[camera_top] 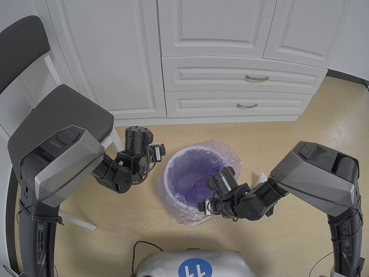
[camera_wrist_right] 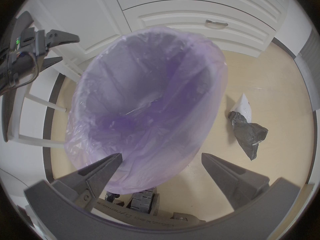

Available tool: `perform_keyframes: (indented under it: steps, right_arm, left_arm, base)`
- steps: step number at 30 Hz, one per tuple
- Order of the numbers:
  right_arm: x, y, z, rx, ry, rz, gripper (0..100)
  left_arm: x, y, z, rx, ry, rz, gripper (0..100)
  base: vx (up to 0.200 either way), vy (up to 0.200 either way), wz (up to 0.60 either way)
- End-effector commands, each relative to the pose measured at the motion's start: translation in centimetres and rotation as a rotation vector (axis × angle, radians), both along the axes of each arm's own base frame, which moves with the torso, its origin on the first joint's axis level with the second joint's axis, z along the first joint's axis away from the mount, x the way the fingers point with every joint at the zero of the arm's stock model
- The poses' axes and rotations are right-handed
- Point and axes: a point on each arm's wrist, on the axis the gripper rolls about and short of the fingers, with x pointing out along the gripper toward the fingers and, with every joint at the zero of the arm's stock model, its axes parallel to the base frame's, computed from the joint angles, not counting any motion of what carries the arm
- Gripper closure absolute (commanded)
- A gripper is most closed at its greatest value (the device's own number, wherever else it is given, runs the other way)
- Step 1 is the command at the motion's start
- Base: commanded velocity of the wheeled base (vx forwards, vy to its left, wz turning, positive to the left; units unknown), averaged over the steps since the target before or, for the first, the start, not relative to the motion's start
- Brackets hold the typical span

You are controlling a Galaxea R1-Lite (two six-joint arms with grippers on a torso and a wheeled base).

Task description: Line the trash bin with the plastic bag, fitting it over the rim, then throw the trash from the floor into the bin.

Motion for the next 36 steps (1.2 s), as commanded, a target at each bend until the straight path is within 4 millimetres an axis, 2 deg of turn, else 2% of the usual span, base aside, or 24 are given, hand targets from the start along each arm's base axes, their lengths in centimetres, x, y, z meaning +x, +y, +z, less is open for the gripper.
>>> perform_keyframes:
  steps: [1,12,15,19,20,24,31,36]
  right_arm:
    - [-1.4,0.7,0.2,-0.001,0.002,0.035,0]
    - [-3.1,1.4,0.0,-0.018,0.020,0.077,0]
    - [-3.2,1.4,-1.2,-0.042,0.043,0.095,0]
    - [-2.5,1.2,-3.3,-0.082,0.063,0.089,0]
    - [-1.8,1.3,-3.8,-0.076,0.058,0.073,0]
    - [-0.5,0.9,-4.2,-0.068,0.048,0.040,0]
    - [0.2,0.0,-4.1,-0.079,0.042,0.012,0]
    - [1.9,-2.6,-3.8,-0.118,0.025,-0.032,0]
  left_arm:
    - [0.0,0.0,0.0,0.000,0.000,0.000,0]
    - [0.0,0.0,0.0,-0.001,-0.001,0.000,0]
    - [0.0,0.0,0.0,-0.001,-0.002,0.001,0]
    - [0.0,0.0,0.0,0.000,0.000,0.001,0]
    - [0.0,0.0,0.0,-0.001,-0.001,0.000,0]
    - [0.0,0.0,0.0,-0.001,-0.002,0.001,0]
    - [0.0,0.0,0.0,0.000,0.000,0.001,0]
    - [0.0,0.0,0.0,-0.002,0.000,0.000,0]
  base:
    - [0.000,0.000,0.00]
    - [0.000,0.000,0.00]
    - [0.000,0.000,0.00]
    - [0.000,0.000,0.00]
    - [0.000,0.000,0.00]
    - [0.000,0.000,0.00]
    - [0.000,0.000,0.00]
    - [0.000,0.000,0.00]
